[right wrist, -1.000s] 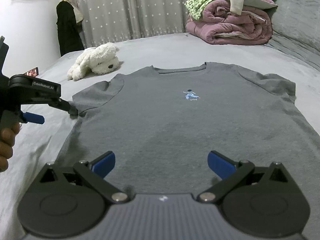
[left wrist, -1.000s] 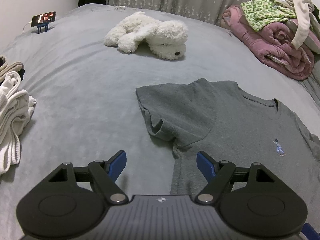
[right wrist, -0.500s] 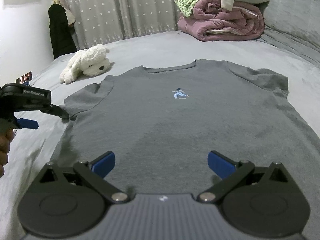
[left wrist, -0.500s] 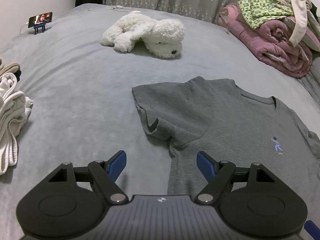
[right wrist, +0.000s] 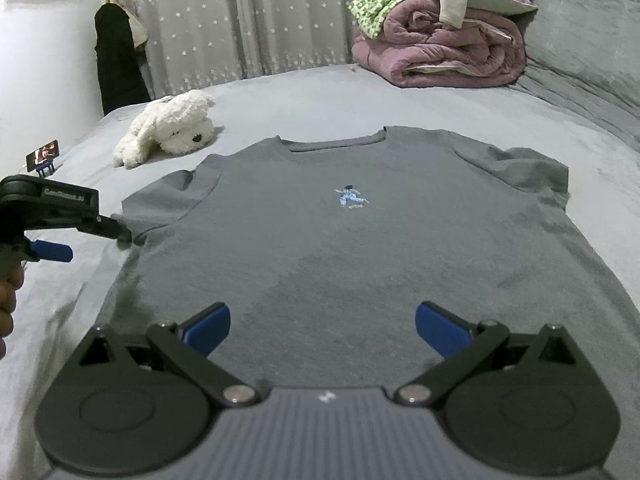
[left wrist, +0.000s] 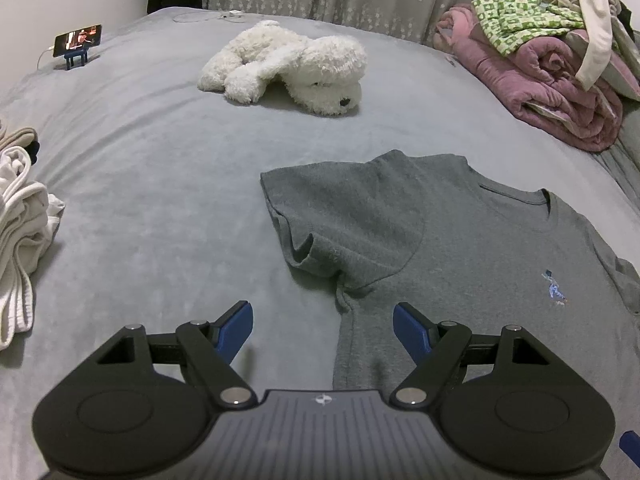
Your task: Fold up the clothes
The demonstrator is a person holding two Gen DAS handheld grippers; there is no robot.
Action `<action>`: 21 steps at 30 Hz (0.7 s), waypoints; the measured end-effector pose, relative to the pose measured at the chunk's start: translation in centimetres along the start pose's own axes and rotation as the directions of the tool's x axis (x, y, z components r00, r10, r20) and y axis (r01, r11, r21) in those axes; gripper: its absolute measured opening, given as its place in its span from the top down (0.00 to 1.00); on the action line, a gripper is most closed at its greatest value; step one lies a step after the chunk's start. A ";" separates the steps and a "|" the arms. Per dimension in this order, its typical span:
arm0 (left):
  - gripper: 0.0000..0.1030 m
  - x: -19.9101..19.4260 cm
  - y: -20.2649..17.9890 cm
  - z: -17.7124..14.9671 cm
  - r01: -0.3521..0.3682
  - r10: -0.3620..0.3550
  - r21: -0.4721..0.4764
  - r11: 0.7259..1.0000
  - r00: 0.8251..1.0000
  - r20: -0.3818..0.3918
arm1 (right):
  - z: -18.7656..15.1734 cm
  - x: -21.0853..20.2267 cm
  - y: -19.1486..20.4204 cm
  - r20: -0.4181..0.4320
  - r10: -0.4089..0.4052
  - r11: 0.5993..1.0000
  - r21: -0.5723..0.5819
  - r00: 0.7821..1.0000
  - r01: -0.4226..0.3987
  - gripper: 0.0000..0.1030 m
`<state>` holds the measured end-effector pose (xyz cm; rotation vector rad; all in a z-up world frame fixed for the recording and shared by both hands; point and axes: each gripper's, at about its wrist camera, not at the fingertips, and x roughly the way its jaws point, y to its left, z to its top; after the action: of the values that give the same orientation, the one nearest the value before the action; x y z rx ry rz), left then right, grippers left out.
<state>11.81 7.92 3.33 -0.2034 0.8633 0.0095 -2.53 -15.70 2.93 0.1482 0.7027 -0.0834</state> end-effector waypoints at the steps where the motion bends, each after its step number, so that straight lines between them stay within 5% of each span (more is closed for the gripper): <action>1: 0.25 0.0 0.0 0.0 -0.001 0.001 0.000 1.000 1.000 -0.001 | 0.0 0.1 -0.1 -0.001 0.000 1.000 0.003 1.000 0.000 0.00; 21: 0.25 0.4 -0.1 0.0 -0.008 0.008 0.003 1.000 1.000 -0.009 | 0.4 0.5 0.2 0.000 0.007 1.000 -0.001 1.000 -0.007 0.00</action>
<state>12.02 7.76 3.06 -0.1971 0.8734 0.0150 -1.91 -15.60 2.93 0.1497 0.7024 -0.0759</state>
